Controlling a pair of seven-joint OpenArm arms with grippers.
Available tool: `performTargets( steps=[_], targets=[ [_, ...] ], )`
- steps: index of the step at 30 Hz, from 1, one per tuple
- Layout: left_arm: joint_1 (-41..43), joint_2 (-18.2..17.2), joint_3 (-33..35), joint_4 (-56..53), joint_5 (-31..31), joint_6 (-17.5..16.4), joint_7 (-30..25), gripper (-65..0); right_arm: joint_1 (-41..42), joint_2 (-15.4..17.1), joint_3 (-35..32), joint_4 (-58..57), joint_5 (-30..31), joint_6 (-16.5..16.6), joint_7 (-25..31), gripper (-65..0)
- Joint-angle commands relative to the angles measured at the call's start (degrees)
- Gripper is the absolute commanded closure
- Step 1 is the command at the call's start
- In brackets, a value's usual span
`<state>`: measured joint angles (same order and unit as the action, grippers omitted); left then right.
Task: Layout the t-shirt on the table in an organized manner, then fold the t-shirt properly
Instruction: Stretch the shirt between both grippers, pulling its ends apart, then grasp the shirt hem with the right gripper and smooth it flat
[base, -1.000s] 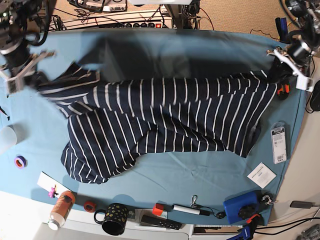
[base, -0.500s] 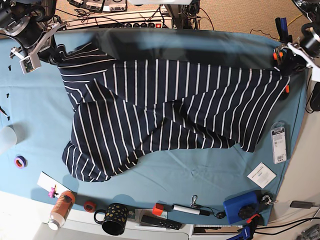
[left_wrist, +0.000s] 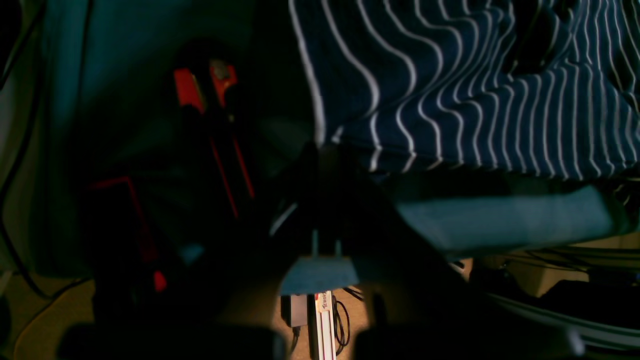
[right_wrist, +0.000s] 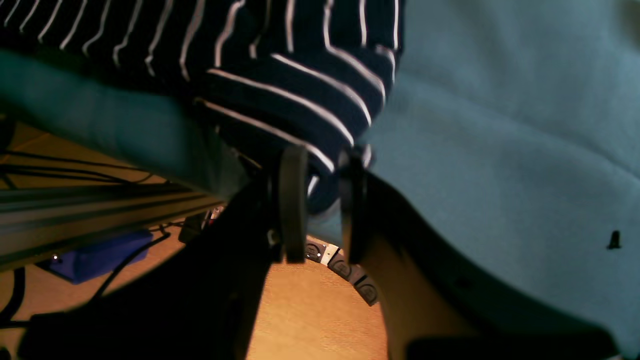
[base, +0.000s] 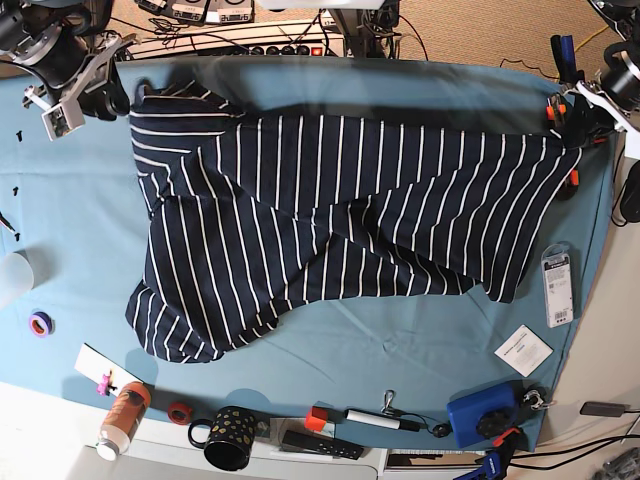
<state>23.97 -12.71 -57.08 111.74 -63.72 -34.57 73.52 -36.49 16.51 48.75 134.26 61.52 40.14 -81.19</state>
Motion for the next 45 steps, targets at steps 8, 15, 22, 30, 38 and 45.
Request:
performTargets(
  steps=[8, 15, 22, 30, 38, 45],
  targets=[
    [0.2, -0.8, -0.4, 0.9, -1.5, 0.0, -1.1, 0.0, 6.1, 4.7, 11.0, 0.7, 1.2, -0.1, 2.4, -12.1],
    [0.1, -0.8, -0.4, 0.9, -1.5, 0.0, -1.5, -28.5, 18.2, 5.1, 1.8, -10.5, -8.9, -0.1, 6.8, -12.1],
    [0.1, -0.8, -0.4, 0.9, -1.5, 0.0, -1.5, -29.2, 30.0, 5.1, -13.7, -31.3, -20.2, -1.4, 19.8, -12.1],
    [0.1, -0.8, -0.4, 0.9, -1.5, 0.0, -1.6, -29.2, 46.0, 5.1, -27.3, -50.8, -33.5, -7.2, 25.5, -12.1],
    [0.0, -0.8, -0.4, 0.9, -4.5, 0.0, -2.0, -29.2, 52.5, 3.6, -38.4, -56.4, -32.5, -6.1, 24.2, -12.1],
    [0.0, -0.8, -0.4, 0.9, -4.5, 1.7, -6.4, -29.2, 53.0, -2.4, -44.7, -55.6, -33.1, -6.1, 19.6, 0.0]
  ],
)
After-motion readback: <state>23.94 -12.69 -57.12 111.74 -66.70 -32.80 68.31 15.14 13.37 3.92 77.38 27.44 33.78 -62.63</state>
